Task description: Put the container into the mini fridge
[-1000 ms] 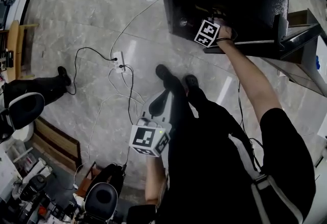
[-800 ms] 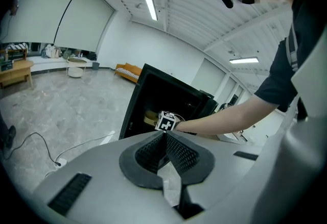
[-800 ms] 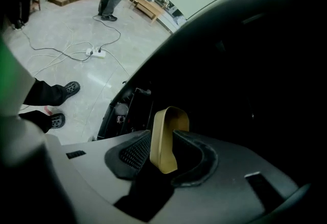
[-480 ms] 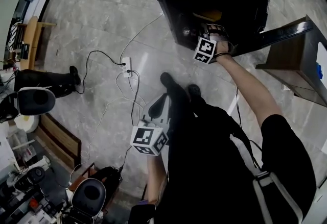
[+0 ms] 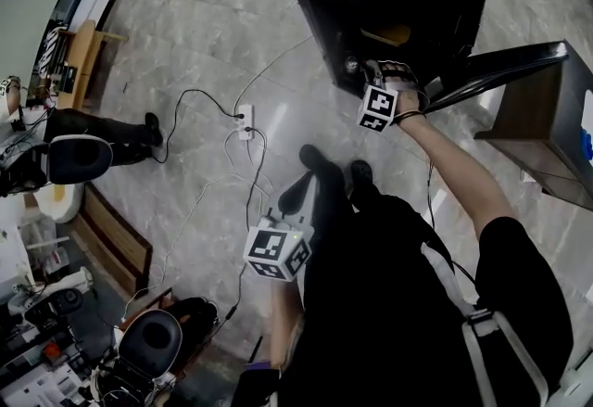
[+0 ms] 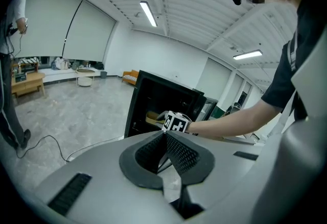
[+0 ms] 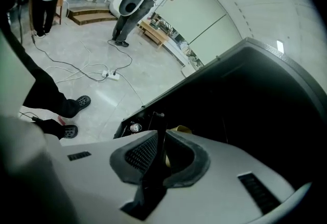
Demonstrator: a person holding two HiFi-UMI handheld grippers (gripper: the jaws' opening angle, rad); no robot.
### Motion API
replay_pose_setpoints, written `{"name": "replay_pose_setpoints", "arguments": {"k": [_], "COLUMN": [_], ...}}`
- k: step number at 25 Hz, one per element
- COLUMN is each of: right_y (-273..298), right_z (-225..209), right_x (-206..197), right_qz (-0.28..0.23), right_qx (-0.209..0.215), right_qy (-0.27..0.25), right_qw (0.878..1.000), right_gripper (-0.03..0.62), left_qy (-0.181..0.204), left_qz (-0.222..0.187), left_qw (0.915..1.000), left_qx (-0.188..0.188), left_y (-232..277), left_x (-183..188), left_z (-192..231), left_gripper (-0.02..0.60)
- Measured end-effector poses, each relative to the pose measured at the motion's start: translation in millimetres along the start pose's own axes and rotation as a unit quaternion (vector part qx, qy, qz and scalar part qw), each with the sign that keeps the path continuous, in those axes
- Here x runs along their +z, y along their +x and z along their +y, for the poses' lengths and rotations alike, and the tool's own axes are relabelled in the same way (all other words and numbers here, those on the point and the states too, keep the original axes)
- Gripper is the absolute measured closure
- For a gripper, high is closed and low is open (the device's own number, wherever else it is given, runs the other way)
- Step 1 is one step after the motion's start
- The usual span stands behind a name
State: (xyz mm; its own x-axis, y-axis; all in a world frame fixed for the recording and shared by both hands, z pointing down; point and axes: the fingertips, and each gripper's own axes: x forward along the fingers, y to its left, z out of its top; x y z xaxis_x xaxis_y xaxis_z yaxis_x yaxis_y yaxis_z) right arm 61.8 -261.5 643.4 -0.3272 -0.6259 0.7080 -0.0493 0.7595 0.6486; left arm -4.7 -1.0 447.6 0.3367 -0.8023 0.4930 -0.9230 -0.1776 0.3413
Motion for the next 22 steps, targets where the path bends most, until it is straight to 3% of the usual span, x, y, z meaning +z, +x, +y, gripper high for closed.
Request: {"name": "replay_pose_setpoints", "arguments": {"k": [10,22], "right_y": [3,-35], "right_z": [32,59], "right_x": [-1,10], "right_qz": [-0.004,0.027], "right_qx": [0.019,-0.002], "right_qy": [0.031,0.043], "right_qw": [0.999,0.999], "right_gripper": [0.559,0.572], "left_qy": [-0.002,0.013], "left_qz": [0.025,0.018], "left_qw": [0.9996,0.9993], "left_qx": [0.012,-0.03], "left_y": [-14,-54], "left_x": [-15,-32], "left_z": [1,11], "left_gripper": [0.541,0.541]}}
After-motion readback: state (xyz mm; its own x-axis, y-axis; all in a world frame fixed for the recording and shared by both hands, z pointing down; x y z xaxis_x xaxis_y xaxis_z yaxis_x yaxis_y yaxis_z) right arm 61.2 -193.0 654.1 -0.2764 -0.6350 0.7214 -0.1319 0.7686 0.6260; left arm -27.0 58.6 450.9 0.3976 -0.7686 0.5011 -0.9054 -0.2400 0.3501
